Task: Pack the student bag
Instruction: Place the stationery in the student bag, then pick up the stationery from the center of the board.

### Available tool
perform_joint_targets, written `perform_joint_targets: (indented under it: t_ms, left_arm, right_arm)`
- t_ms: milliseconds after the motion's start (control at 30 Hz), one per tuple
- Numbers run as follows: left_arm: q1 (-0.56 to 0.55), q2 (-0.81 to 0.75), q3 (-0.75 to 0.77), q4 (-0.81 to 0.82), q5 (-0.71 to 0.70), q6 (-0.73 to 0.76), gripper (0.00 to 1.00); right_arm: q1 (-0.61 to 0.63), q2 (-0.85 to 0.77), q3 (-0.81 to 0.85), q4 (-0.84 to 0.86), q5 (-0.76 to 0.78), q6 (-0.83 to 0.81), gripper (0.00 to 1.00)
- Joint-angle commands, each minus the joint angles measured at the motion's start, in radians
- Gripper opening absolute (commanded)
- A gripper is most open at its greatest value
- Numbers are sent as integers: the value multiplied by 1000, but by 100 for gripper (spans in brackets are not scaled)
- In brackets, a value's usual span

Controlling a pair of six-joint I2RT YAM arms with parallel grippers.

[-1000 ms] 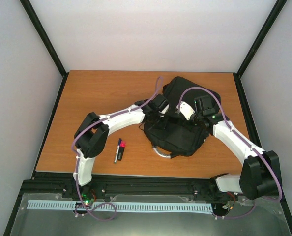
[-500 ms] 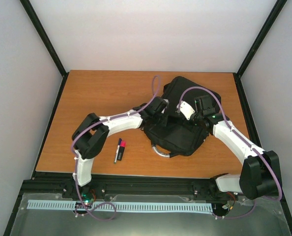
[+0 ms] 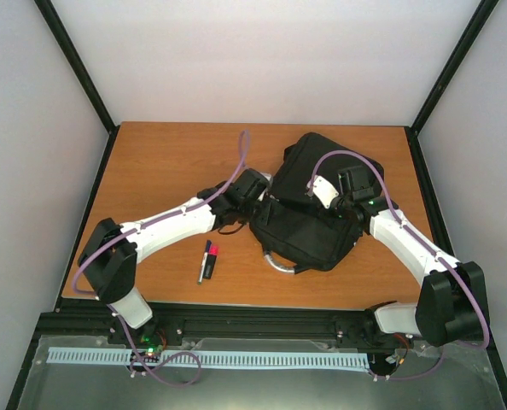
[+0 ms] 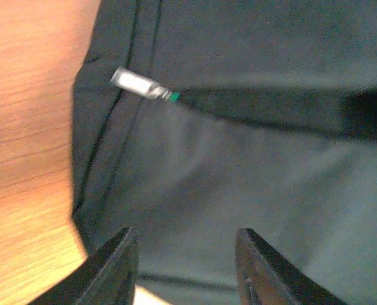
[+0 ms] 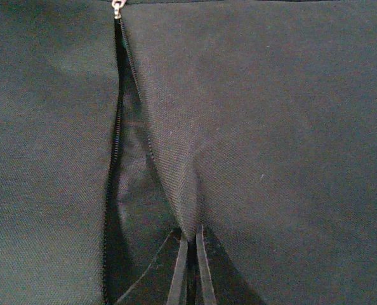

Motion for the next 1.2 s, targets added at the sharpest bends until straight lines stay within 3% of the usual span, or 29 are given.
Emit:
perform_joint_targets:
  t_ms: [0,200,400,533,833,1167]
  left_arm:
    - [-3,-54,-32,-215,-87,21,48]
    - [1,-77,-69,-397,-213,-16,72]
    - [23,-33,-93,-564,-272,-88,73]
    - [25,-2,-111,-604,-234,-105,81]
    - [28,6,-165,-608,-170,-134,81]
    - [92,-40,-214,-623,-235,-183,79]
  right_arm:
    - [-8,5,4,2,-25,-5,3]
    - [-7,3,3,2,-27,-5,3]
    - [-8,7,5,-1,-28,-5,3]
    - [-7,6,5,-2,-28,-6,3]
    - [-8,13,6,-6,-31,-6,3]
    - [-9,17,7,-10,-33,-9,3]
